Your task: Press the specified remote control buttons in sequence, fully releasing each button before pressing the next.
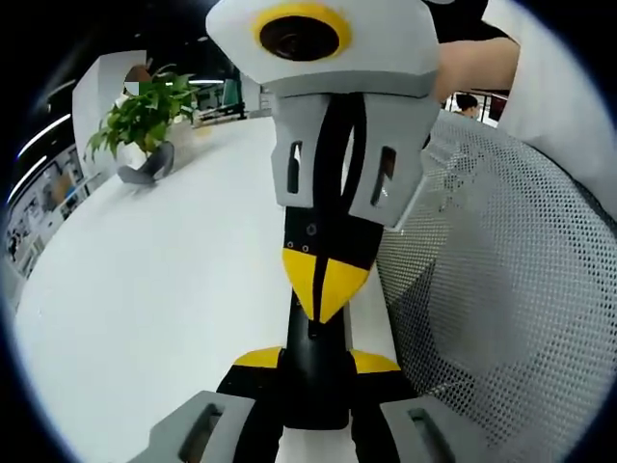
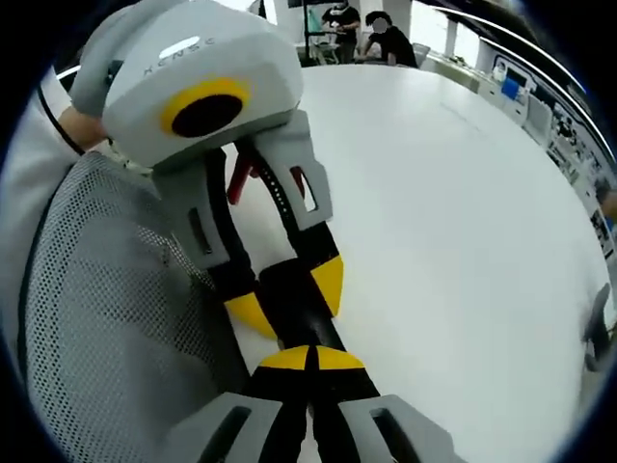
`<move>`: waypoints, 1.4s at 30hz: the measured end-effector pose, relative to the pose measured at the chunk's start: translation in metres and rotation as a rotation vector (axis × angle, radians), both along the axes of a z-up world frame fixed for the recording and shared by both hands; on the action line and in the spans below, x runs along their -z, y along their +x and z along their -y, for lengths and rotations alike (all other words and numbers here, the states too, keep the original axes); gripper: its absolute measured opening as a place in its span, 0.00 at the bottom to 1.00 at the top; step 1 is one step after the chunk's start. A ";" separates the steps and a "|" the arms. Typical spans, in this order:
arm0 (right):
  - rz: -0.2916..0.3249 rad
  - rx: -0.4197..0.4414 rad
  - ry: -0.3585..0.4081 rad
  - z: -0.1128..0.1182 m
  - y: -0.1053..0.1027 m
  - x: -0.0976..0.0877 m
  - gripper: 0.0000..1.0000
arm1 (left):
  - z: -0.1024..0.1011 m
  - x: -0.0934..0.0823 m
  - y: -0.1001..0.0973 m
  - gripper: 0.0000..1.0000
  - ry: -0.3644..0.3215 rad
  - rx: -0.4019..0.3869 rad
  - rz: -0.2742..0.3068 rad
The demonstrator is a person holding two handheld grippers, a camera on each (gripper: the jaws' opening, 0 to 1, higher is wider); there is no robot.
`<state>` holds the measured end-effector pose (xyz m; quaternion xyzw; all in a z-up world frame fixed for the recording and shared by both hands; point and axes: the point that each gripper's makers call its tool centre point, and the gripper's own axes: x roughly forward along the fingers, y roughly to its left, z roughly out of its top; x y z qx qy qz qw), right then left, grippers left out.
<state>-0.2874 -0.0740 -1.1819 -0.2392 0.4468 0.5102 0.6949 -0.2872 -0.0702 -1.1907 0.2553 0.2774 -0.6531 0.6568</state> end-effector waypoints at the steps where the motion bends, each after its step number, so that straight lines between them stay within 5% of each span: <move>1: -0.020 0.029 0.018 -0.001 -0.001 -0.001 0.00 | 0.000 0.000 0.000 0.24 0.000 0.000 0.000; 4: 0.042 0.003 -0.019 0.003 0.003 -0.002 0.00 | 0.000 0.000 0.000 0.24 -0.006 0.001 -0.010; 9: 0.059 0.006 0.018 -0.007 0.004 -0.007 0.00 | 0.000 0.000 0.000 0.24 -0.005 0.004 -0.007; 24: 0.079 -0.068 -0.105 -0.007 0.001 0.003 0.00 | 0.000 0.000 0.000 0.24 0.000 0.022 -0.010; 31: 0.077 0.050 -0.001 -0.005 0.005 0.001 0.00 | 0.000 0.000 0.001 0.24 0.013 0.037 -0.006; 42: 0.066 0.008 0.043 -0.012 0.002 -0.006 0.00 | -0.001 -0.001 0.001 0.24 0.020 0.045 -0.005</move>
